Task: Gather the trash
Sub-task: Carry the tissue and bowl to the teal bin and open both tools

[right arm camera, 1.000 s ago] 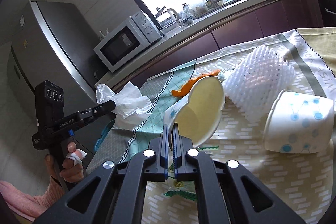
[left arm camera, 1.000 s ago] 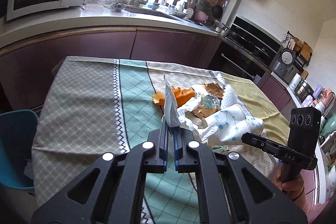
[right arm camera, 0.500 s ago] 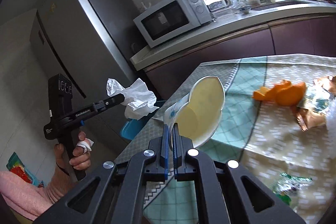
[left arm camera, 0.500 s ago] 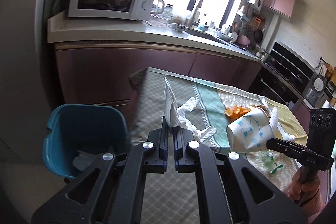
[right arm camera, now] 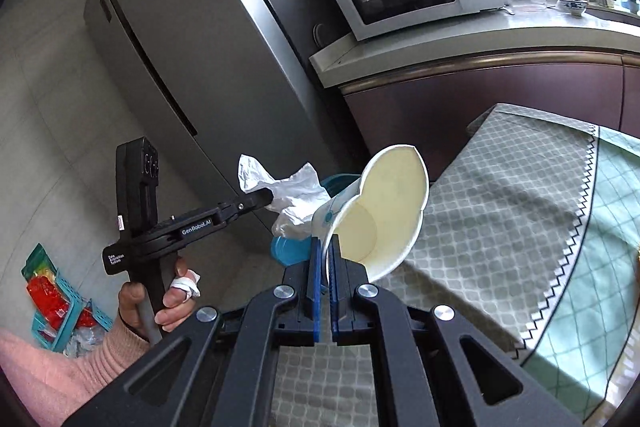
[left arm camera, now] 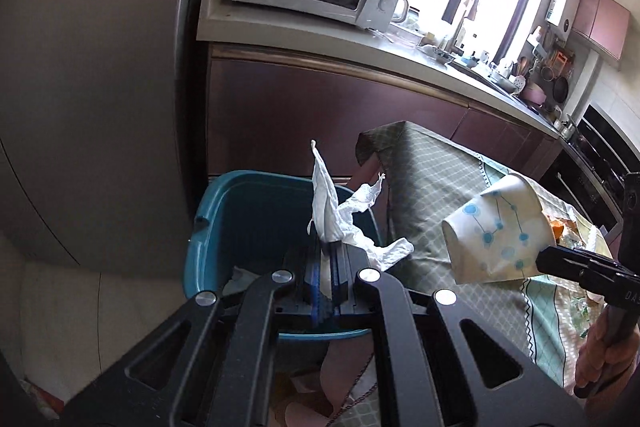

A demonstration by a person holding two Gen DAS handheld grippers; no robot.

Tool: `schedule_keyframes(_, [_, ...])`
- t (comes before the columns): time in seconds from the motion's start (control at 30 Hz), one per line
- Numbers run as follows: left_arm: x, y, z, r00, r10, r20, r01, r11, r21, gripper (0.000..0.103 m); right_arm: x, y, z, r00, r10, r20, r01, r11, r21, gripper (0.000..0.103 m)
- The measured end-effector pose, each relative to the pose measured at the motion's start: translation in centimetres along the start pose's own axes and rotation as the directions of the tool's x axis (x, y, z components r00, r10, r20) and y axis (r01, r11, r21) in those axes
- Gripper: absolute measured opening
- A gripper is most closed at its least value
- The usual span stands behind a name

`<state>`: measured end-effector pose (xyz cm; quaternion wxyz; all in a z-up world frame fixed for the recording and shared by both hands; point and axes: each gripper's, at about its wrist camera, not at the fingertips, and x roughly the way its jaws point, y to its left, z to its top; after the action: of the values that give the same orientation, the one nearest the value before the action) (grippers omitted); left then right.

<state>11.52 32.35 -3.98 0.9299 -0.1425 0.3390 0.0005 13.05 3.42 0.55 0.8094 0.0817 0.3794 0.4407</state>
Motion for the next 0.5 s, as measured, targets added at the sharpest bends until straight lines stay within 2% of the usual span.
schedule_keyframes(0.17, [1.9, 1.7, -0.4, 0.999, 0.025, -0.035, -0.026, 0.999, -0.019, 0.005, 3.8, 0.5, 1.2, 0.998, -0.011, -0.063, 0.010, 1.000, -0.018, 0.003])
schedule_keyframes(0.5, [5.1, 1.6, -1.0, 0.994, 0.062, -0.085, -0.064, 0.998, -0.021, 0.005, 10.1, 0.8, 1.9, 0.980, -0.072, -0.186, 0.067, 0.997, -0.034, 0.003])
